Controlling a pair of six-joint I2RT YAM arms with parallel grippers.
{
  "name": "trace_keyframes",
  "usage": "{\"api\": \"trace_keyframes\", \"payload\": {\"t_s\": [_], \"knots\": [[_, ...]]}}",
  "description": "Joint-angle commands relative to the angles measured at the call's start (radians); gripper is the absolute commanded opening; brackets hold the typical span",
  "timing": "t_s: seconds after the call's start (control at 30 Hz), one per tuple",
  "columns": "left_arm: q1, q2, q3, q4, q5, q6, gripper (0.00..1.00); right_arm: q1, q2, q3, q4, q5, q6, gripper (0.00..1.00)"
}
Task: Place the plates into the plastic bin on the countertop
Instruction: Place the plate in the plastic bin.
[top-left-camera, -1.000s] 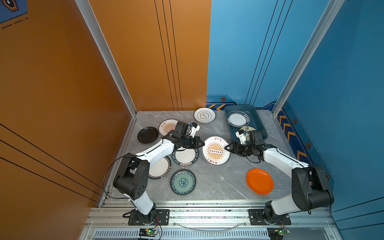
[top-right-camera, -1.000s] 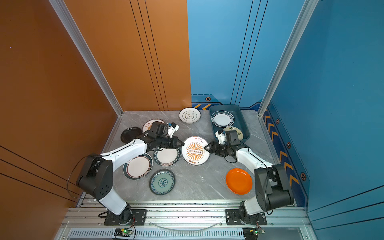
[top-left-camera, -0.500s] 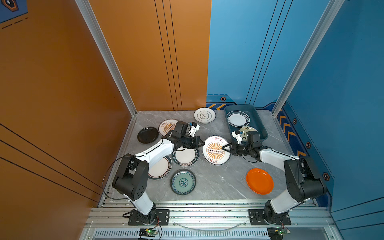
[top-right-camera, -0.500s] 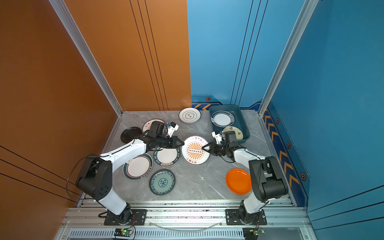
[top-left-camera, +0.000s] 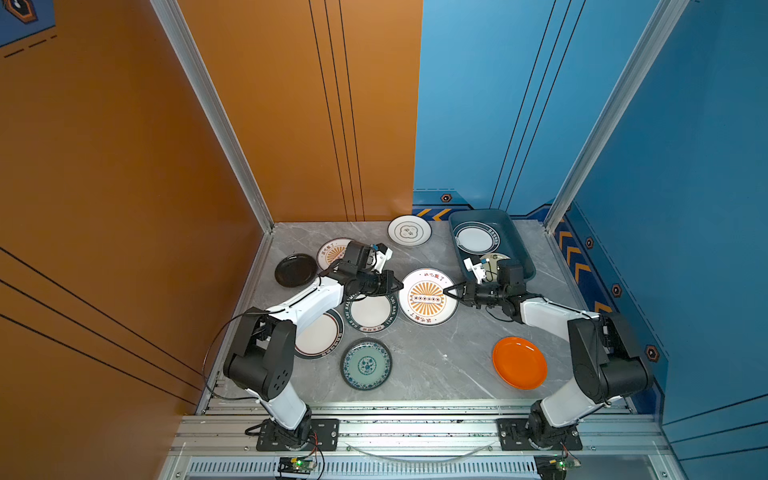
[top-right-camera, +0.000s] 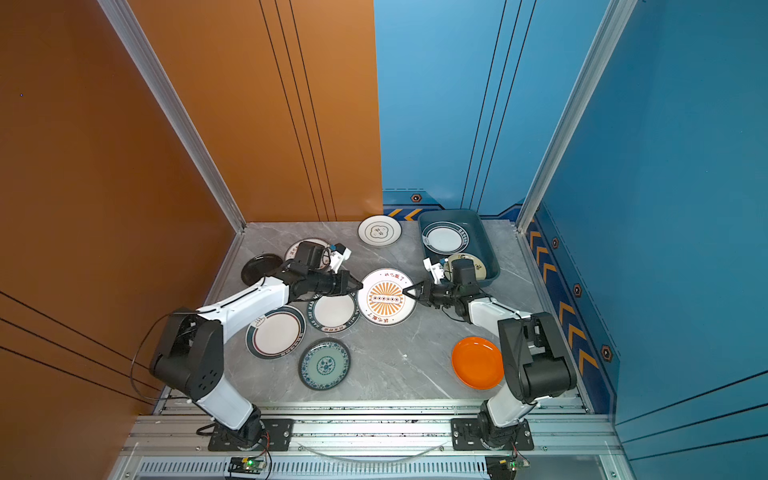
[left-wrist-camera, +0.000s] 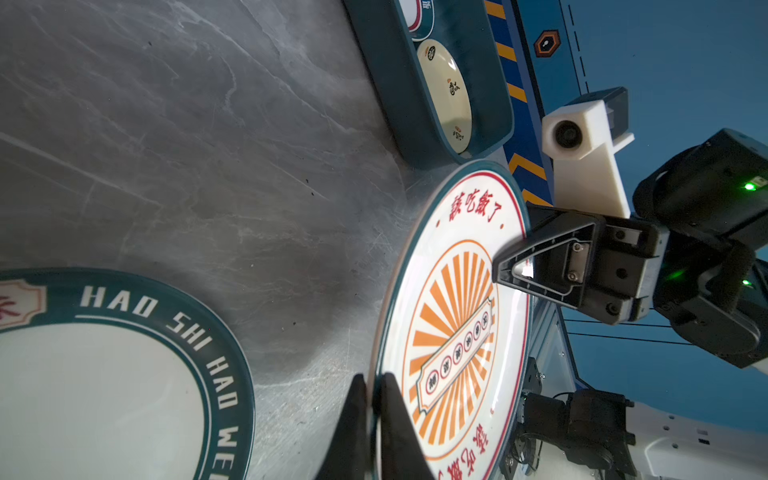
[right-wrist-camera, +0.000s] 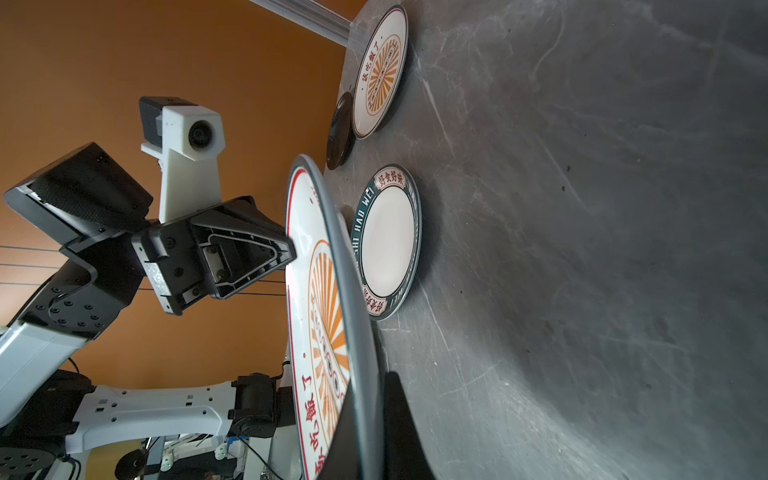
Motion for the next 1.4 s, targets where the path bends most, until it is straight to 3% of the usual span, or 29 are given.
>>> {"api": "trace_keyframes", "payload": {"t_s": [0.0,0.13,0.2,0.23,0.5,0.73,1.0,1.37], "knots": [[-0.021,-0.025,0.013,0.040,0.030,0.009,0.37,0.005,-0.032,0.033,-0.056,0.064,0.001,0.00],[-0.025,-0.046,0.010,0.020,0.001,0.035,0.70,-0.029,-0.056,0.119,-0.174,0.115,-0.041,0.00],[-0.029,-0.061,0.008,0.010,-0.016,0.049,0.95,-0.055,-0.065,0.178,-0.245,0.154,-0.071,0.00],[-0.031,-0.069,0.005,0.005,-0.027,0.054,0.98,-0.072,-0.066,0.209,-0.288,0.178,-0.082,0.00],[-0.034,-0.128,-0.033,0.004,-0.083,0.070,0.98,-0.239,-0.001,0.432,-0.421,0.405,-0.047,0.00],[-0.032,-0.145,-0.054,-0.005,-0.088,0.083,0.98,-0.323,0.172,0.652,-0.452,0.545,-0.018,0.00],[-0.035,-0.148,-0.064,-0.002,-0.083,0.079,0.98,-0.332,0.397,0.868,-0.507,0.631,0.010,0.00],[-0.040,-0.174,-0.061,-0.049,-0.095,0.096,0.98,-0.304,0.647,1.099,-0.553,0.644,0.046,0.00]]}}
